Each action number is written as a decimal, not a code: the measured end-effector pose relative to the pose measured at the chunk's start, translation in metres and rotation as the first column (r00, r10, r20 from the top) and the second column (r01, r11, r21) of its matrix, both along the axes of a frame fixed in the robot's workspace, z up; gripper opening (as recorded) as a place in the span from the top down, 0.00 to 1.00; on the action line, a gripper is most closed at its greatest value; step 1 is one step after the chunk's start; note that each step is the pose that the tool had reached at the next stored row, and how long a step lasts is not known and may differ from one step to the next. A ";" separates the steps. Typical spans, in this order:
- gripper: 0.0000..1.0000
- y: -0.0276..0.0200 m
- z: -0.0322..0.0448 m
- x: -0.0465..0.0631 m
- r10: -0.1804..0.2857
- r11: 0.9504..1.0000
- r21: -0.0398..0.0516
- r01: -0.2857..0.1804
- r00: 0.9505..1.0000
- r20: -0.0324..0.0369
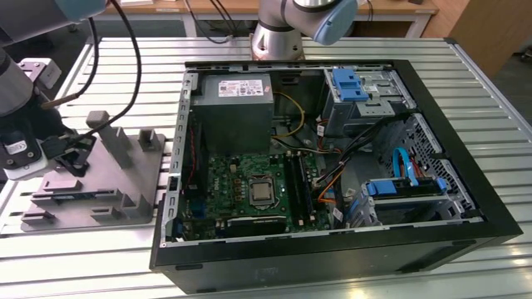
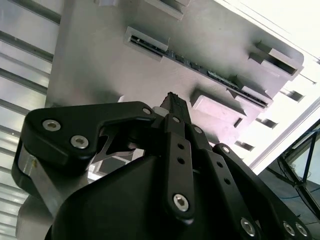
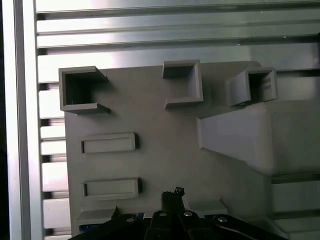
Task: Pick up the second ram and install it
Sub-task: 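Reach for the second ram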
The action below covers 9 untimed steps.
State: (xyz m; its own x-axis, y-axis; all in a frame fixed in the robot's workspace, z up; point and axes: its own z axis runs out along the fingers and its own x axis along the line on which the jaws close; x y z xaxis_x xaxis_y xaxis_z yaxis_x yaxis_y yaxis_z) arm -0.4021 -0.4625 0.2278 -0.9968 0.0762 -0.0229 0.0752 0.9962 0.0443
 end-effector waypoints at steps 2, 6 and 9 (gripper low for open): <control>0.90 -0.0005 -0.0037 0.000 0.000 1.000 0.000 0.000 1.000 0.000; 0.90 -0.0020 -0.0109 0.000 0.000 1.000 0.000 0.000 1.000 -0.001; 0.90 -0.0025 -0.0138 -0.001 0.000 1.000 -0.001 0.000 1.000 -0.001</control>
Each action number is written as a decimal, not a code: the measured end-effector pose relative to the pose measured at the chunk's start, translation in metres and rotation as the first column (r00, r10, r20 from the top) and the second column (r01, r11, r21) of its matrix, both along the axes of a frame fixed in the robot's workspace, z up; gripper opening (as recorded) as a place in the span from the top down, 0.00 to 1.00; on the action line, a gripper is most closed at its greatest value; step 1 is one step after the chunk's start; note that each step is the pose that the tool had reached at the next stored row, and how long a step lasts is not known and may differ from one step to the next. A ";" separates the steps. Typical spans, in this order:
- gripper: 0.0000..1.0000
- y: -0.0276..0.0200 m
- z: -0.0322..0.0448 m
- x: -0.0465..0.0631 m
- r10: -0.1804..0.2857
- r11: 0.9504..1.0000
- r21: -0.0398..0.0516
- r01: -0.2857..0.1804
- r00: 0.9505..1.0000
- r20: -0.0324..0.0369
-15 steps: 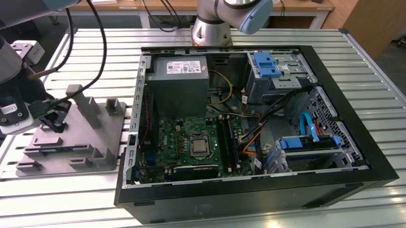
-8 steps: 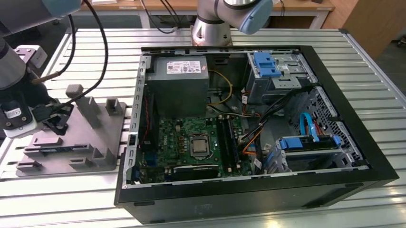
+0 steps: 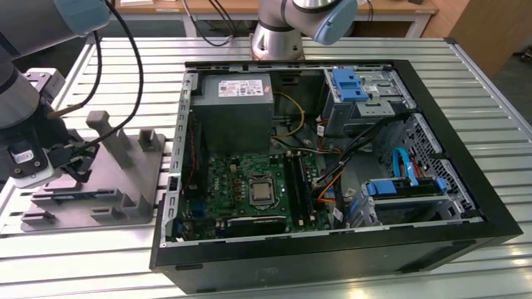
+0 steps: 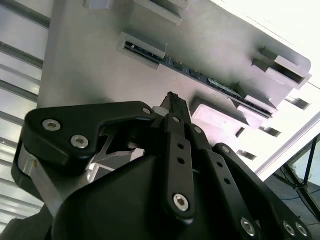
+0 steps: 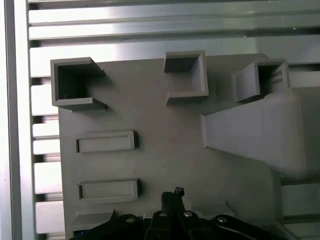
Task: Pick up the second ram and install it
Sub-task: 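Reach for the second ram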
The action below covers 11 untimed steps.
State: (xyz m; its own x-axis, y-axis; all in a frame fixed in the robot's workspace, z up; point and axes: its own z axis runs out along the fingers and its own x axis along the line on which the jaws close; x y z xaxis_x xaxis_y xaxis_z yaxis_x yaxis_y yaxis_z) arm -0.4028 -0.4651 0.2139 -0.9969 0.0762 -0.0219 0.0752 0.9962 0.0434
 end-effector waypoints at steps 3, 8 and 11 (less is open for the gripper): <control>0.90 0.0000 -0.0002 0.000 0.000 1.000 -0.015 0.000 1.000 0.000; 0.90 0.0000 -0.0004 -0.006 0.007 1.000 -0.020 -0.007 1.000 0.000; 0.90 0.0000 -0.0003 -0.007 0.023 0.999 -0.035 -0.023 1.000 0.000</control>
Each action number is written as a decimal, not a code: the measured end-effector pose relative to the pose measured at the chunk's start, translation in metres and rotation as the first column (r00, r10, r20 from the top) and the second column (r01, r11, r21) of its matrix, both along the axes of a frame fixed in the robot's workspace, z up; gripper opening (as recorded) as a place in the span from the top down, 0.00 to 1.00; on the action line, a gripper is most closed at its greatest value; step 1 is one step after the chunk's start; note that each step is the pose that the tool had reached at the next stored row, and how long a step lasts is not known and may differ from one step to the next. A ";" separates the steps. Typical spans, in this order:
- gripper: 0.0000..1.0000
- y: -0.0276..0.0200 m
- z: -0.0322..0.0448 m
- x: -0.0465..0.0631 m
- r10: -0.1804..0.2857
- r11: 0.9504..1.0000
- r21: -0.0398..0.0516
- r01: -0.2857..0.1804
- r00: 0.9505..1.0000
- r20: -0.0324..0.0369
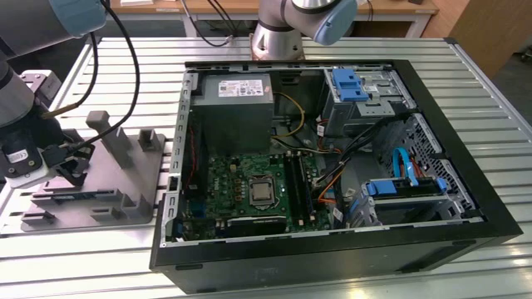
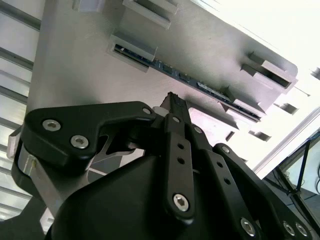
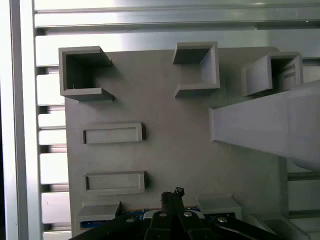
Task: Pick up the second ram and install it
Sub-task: 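Reach for the second ram, then pick up the second ram and move it above second insertion slot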
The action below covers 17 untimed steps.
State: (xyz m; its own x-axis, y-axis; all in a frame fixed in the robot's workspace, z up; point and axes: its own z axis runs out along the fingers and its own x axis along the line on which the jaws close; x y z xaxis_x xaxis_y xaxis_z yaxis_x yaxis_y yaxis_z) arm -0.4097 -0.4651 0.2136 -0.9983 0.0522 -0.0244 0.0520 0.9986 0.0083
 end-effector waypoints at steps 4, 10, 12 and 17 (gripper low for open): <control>0.90 0.0000 -0.0001 0.000 0.010 1.000 0.000 -0.010 1.000 0.000; 0.90 0.0000 -0.0001 0.000 0.011 1.000 0.000 -0.011 1.000 0.000; 0.90 0.0000 -0.0001 0.000 0.012 1.000 0.000 -0.012 1.000 0.000; 0.90 0.0000 -0.0001 0.000 0.013 1.000 0.000 -0.013 1.000 0.000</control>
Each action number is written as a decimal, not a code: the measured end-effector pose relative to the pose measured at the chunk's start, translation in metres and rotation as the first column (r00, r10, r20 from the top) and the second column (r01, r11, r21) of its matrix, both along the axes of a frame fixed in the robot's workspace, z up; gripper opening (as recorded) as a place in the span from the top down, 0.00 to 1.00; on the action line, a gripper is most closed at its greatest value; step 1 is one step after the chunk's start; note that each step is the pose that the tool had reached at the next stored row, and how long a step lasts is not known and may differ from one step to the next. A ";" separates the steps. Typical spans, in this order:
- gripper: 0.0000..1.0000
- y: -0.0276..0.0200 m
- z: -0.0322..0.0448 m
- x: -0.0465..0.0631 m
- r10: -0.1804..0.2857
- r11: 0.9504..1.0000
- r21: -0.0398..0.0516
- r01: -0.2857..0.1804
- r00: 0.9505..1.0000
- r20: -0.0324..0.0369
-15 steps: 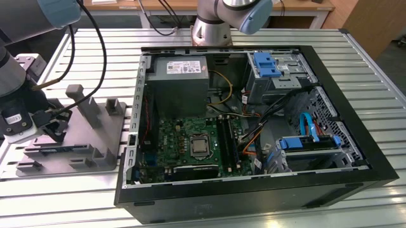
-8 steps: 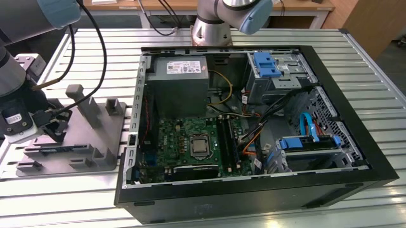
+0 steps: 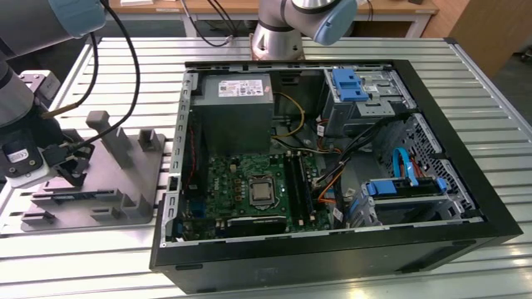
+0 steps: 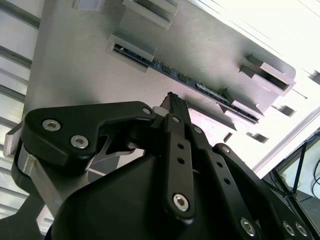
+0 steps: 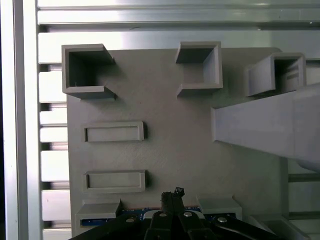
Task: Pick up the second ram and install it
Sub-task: 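Pick up the second ram and move it above second insertion slot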
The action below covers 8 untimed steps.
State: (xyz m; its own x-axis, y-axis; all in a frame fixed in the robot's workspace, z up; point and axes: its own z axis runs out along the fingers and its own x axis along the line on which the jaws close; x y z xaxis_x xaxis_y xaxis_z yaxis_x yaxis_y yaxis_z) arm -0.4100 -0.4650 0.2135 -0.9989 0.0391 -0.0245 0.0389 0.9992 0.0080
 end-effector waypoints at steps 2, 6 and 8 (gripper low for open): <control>0.90 -0.0001 0.0000 0.000 0.007 1.000 0.000 -0.007 1.000 0.000; 0.90 0.0000 0.0000 0.000 0.057 0.998 0.000 -0.057 0.998 0.000; 0.90 0.0000 0.0000 0.000 0.093 0.996 0.000 -0.093 0.996 0.000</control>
